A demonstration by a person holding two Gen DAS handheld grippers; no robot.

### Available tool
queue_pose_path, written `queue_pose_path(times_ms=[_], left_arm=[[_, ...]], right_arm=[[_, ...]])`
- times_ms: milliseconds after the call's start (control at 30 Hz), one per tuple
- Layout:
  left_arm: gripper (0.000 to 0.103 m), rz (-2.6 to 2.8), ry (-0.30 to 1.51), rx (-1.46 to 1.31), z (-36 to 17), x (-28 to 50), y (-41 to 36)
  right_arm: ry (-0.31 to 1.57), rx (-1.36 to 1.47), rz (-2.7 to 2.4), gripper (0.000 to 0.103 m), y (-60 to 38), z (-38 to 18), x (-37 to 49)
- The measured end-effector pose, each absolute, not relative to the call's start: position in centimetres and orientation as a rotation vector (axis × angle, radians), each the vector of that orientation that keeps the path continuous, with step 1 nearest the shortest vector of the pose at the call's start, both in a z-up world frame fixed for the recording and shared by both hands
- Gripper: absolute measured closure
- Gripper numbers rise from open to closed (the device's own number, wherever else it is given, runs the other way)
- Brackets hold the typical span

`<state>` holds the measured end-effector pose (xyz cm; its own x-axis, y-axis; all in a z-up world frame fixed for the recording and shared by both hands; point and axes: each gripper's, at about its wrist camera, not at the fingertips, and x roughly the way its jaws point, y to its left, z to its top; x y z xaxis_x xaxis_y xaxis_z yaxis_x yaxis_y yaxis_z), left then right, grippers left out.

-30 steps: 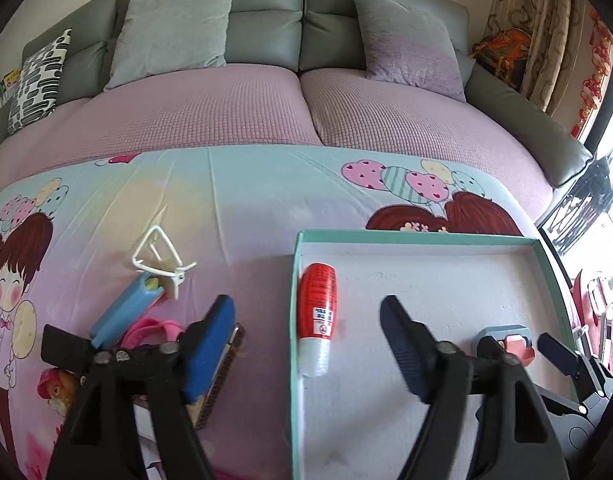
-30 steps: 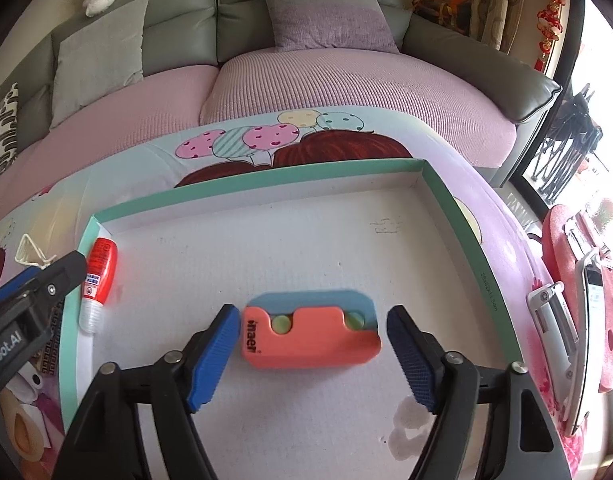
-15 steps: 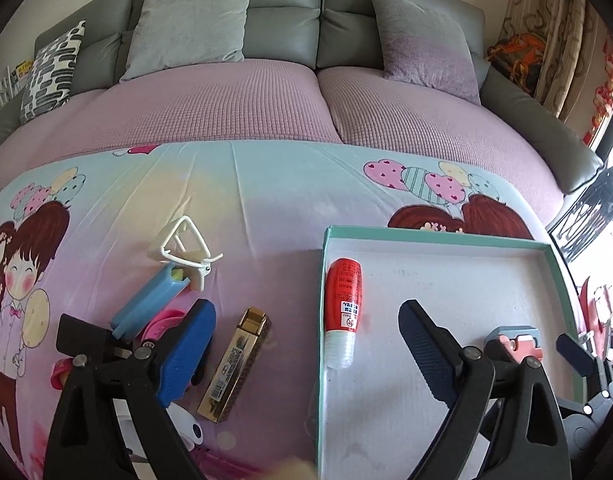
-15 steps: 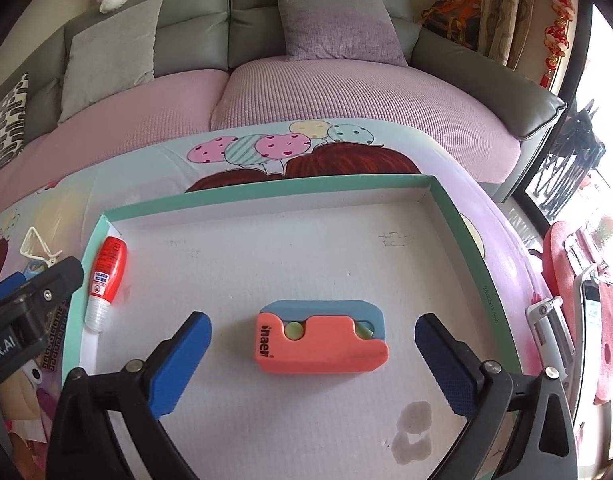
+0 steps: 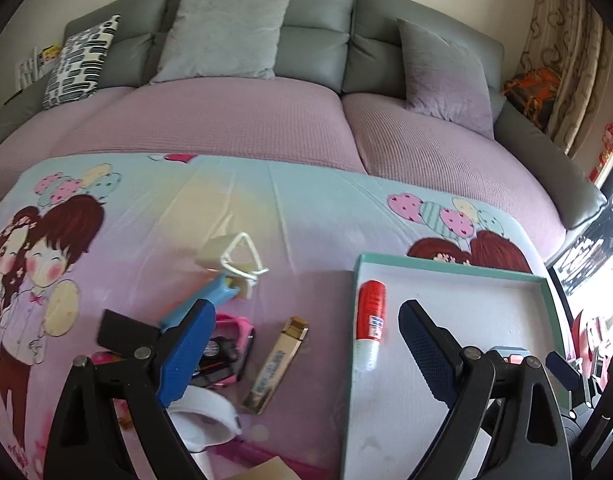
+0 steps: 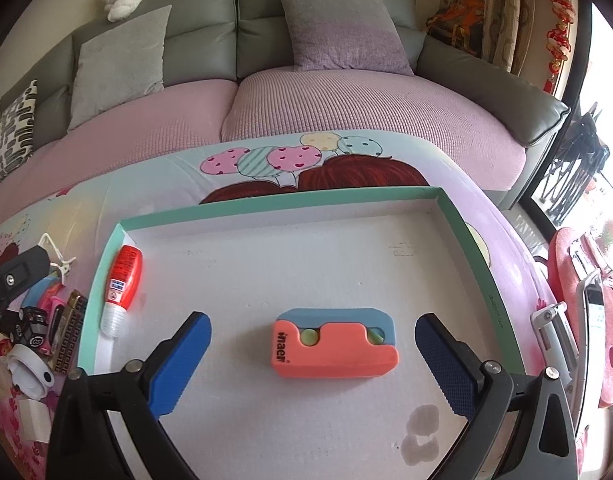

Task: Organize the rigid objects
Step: 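Move both tools back toward the pile of items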

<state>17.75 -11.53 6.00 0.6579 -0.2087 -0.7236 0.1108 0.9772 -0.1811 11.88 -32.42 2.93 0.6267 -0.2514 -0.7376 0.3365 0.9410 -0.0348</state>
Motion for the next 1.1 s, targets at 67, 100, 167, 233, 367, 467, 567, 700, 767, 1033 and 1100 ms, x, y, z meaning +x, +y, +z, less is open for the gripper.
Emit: queue_pose_path(times_ms=[67, 100, 167, 233, 367, 467, 567, 700, 767, 1033, 1100], left_arm=[[0.01, -0.155, 0.825, -0.133, 6.4, 17.3, -10.7], [0.01, -0.141, 0.818, -0.136, 6.6, 17.0, -10.3], [0.008, -0.106, 0.806, -0.143, 7.0, 16.5, -9.3], [0.001, -0.068, 0.795, -0.145, 7.2, 16.0, -8.2], [0.001, 0.01, 0.79, -0.153, 7.1, 15.0, -5.4], [0.001, 0.033, 0.788, -0.237, 6.8, 14.4, -2.6], [0.001, 0.056, 0.771, -0.318, 6.6, 14.2, -0.3], [0.001, 0.092, 0.753, -0.34, 6.1, 13.8, 1.4], [0.001, 0.095, 0.788, -0.332, 5.4, 14.0, 2.1], [0.001, 0.109, 0.927, -0.327, 2.3, 14.3, 5.0], [0.001, 0.103, 0.957, -0.36, 1.5, 14.4, 5.7]], right_arm=[[0.816, 0.1, -0.325, 0.0, -31.9, 3.3, 11.8], [0.815, 0.097, -0.317, 0.0, -31.6, 3.5, 11.8], [0.804, 0.108, -0.288, 0.0, -31.2, 3.9, 11.7], [0.776, 0.13, -0.251, 0.0, -30.8, 4.6, 11.4], [0.733, 0.121, -0.208, 0.0, -29.3, 5.9, 11.3], [0.717, 0.13, -0.175, 0.0, -28.0, 6.3, 11.5], [0.734, 0.143, -0.083, 0.0, -26.1, 6.2, 12.0], [0.764, 0.082, 0.002, 0.0, -22.4, 5.5, 12.8], [0.782, 0.074, 0.056, 0.0, -20.6, 5.1, 13.1], [0.85, 0.044, 0.18, 0.0, -15.8, 3.0, 13.5], [0.869, 0.02, 0.2, 0.0, -14.7, 2.4, 13.6]])
